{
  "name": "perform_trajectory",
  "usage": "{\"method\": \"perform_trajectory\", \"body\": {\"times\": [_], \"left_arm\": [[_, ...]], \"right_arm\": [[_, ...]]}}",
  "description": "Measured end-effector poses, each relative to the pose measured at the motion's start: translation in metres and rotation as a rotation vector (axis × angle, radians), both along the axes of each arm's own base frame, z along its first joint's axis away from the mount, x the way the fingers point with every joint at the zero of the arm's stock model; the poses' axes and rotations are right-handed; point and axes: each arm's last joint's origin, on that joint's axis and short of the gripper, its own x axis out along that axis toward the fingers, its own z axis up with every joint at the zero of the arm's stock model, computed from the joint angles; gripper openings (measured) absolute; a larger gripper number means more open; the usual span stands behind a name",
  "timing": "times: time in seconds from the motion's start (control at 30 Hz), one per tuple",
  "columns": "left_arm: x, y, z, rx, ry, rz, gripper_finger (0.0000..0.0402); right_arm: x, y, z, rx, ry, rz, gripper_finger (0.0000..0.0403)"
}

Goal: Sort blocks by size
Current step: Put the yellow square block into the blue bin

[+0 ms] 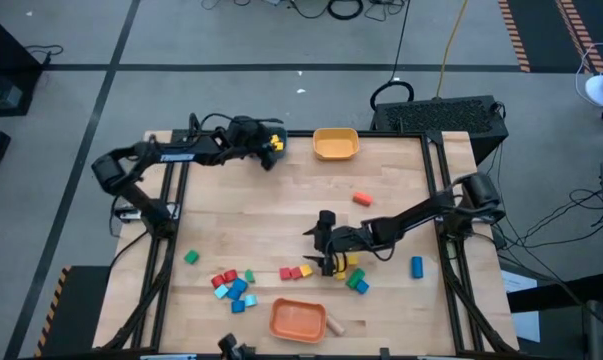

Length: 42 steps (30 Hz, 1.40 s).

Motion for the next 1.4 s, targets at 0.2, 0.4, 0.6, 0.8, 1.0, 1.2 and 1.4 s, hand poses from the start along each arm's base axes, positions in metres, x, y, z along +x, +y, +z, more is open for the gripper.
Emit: {"method": "perform_trajectory", "body": {"times": [0.2,0.4,0.6,0.8,1.0,1.2,1.4], "left_arm": [[0.008,-0.047,0.024,-0.002,0.001,-0.142,0.0214],[0.023,-0.096,0.026,-0.023,0.029,-0.31,0.0215],[0.034,-0.134,0.021,-0.044,0.048,-0.426,0.0215],[0.043,-0.162,0.019,-0.032,0.03,-0.473,0.0215],[0.047,-0.183,0.014,-0.05,0.033,-0.494,0.0215],[0.05,-0.203,0.003,-0.074,0.057,-0.51,0.0215],[0.057,-0.219,-0.012,-0.071,0.081,-0.543,0.0215]], "right_arm": [[-0.004,0.005,-0.003,0.078,0.065,0.147,0.03],[-0.002,0.007,-0.021,0.075,0.118,0.159,0.03],[-0.001,0.009,-0.026,0.104,0.125,0.205,0.03],[-0.001,0.011,-0.026,0.111,0.123,0.231,0.03],[-0.001,0.018,-0.03,0.126,0.109,0.242,0.03],[0.003,0.019,-0.043,0.149,0.105,0.218,0.03],[0.005,0.016,-0.042,0.157,0.084,0.206,0.03]]}}
